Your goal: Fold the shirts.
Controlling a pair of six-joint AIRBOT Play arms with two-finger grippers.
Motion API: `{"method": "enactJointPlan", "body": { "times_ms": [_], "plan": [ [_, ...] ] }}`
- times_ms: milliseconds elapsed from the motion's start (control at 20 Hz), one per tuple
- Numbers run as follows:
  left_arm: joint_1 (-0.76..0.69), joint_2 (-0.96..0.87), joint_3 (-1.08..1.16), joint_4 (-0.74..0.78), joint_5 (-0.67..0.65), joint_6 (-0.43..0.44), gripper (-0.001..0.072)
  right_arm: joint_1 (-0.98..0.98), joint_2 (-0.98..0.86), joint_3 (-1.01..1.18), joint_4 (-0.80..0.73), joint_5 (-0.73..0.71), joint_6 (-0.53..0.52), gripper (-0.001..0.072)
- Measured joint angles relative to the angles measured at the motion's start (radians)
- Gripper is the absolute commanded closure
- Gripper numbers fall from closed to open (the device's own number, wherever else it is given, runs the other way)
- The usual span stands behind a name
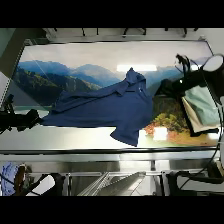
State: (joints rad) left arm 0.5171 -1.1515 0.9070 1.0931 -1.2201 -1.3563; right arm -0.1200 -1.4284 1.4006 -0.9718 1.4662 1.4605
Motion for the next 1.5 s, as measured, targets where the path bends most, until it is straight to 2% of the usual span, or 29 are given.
{"method": "enactJointPlan", "body": {
  "times_ms": [50, 100, 150, 400, 700, 750, 800, 850, 1000, 1150, 1300, 1500],
  "plan": [
    [-0.013, 0.033, -0.02, 0.005, 0.008, -0.024, 0.0694, -0.035, 0.018, -0.101, 0.023, -0.031, -0.023, 0.0253],
    [-0.028, 0.059, -0.038, 0.006, 0.013, -0.039, 0.0694, -0.072, 0.033, -0.206, 0.051, -0.063, -0.053, 0.0069],
    [-0.045, 0.085, -0.058, 0.007, 0.014, -0.051, 0.0694, -0.103, 0.045, -0.301, 0.089, -0.098, -0.085, 0.0015],
    [-0.105, 0.185, -0.111, 0.011, 0.019, -0.076, 0.0694, -0.166, 0.064, -0.616, 0.245, -0.279, -0.249, 0.0015],
    [-0.12, 0.257, -0.121, 0.014, 0.024, -0.084, 0.0694, -0.108, 0.014, -0.697, 0.42, -0.432, -0.364, 0.0016],
    [-0.121, 0.262, -0.121, 0.014, 0.023, -0.084, 0.0694, -0.09, -0.002, -0.7, 0.446, -0.44, -0.371, 0.0033],
    [-0.121, 0.265, -0.121, 0.014, 0.022, -0.084, 0.0694, -0.074, -0.012, -0.702, 0.464, -0.453, -0.383, 0.0299],
    [-0.121, 0.267, -0.121, 0.013, 0.018, -0.084, 0.0694, -0.058, -0.024, -0.706, 0.476, -0.473, -0.394, 0.0685],
    [-0.121, 0.271, -0.113, 0.01, -0.003, -0.084, 0.0694, -0.05, -0.022, -0.699, 0.531, -0.489, -0.433, 0.069],
    [-0.106, 0.276, -0.04, 0.01, -0.066, -0.09, 0.0693, -0.093, 0.072, -0.665, 0.525, -0.422, -0.413, 0.069],
    [-0.089, 0.315, 0.089, 0.032, -0.157, -0.103, 0.0694, -0.13, 0.286, -0.618, 0.4, -0.345, -0.315, 0.069],
    [-0.098, 0.418, 0.238, 0.094, -0.232, -0.166, 0.0694, -0.145, 0.615, -0.525, 0.23, -0.28, -0.15, 0.069]
  ]
}}
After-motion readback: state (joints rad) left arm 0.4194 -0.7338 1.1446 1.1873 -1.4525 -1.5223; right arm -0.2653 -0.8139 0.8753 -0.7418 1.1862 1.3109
